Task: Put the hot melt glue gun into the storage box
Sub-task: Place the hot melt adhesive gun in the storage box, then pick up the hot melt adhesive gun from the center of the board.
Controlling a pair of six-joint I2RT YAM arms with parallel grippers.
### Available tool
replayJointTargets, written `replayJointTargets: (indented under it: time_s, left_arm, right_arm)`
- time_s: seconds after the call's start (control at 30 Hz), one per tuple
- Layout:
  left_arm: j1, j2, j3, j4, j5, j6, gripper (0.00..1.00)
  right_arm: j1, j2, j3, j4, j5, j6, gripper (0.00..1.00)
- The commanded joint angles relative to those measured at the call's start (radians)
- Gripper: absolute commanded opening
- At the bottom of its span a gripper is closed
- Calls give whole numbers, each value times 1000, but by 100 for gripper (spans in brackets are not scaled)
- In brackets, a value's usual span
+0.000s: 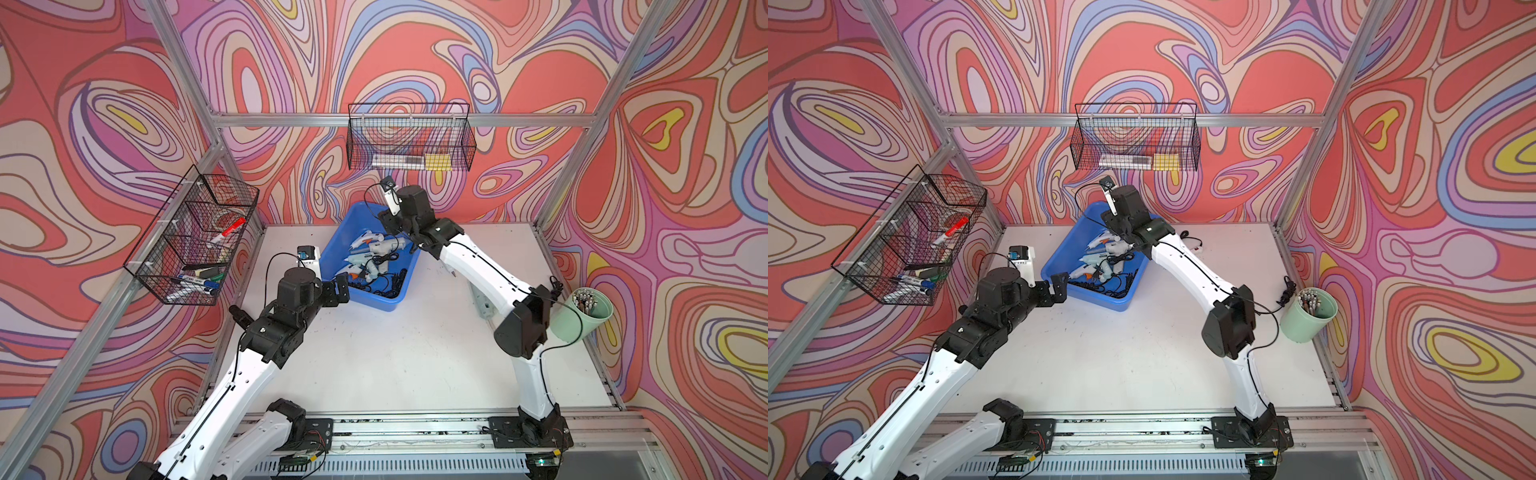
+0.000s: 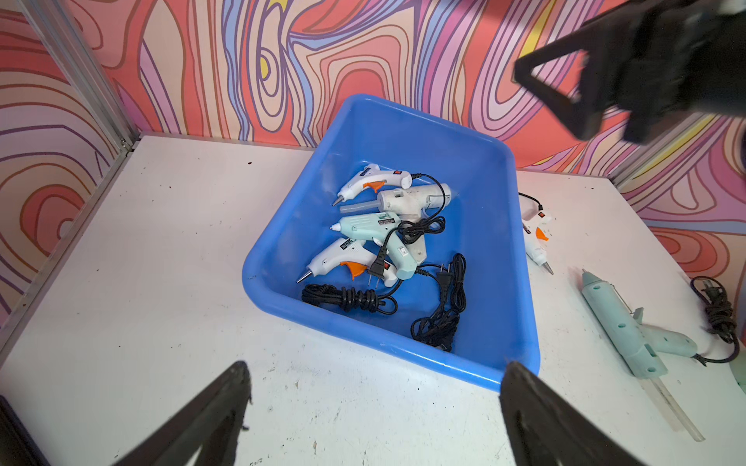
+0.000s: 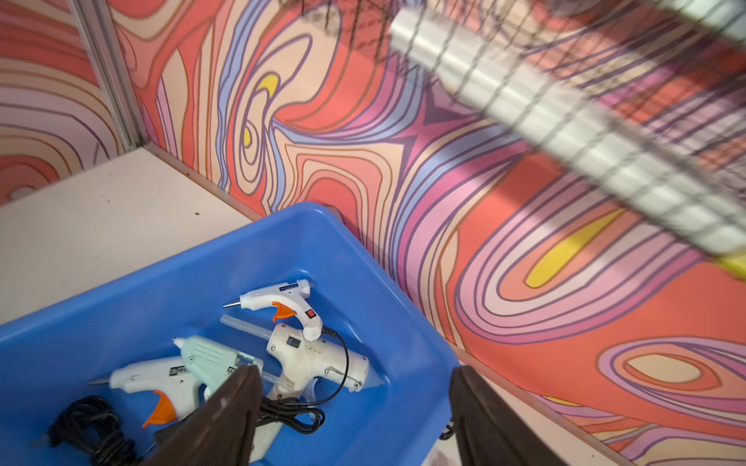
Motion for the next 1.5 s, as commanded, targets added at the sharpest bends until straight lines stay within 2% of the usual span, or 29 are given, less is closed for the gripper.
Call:
replayJointTargets:
  time_s: [0.0,0.13,0.23,0.43,0.63,0.83,1.1,1.47]
  left_arm:
    - [-3,-6,12,31,13,-4,99]
    - [-3,3,9,44,20,-5,99]
    - [-2,16,8,56,31,-7,99]
    - [-3,42,11,79,59,-15,99]
    - [-3,52,12,84,72,-19,99]
    - [-3,53,13,79,73,-20,99]
    - [-2,58,9,73,69,-27,99]
    - [-2,82,23,78,82,-26,99]
  right_arm:
    - [4,-108,-149,-10,25,103,76]
    - [-10,-274,-334,-37,88,203,76]
    - [-62,-365,-417,-111,94,310,76]
    - [-214,-400,-564,-224,-15,468,75]
    - [-332,-288,-618,-253,-124,533,74]
    - [-397,-89,-593,-211,-195,529,75]
    - [-406,89,-493,-192,-206,524,74]
    - [-406,243,-318,-207,-213,516,66]
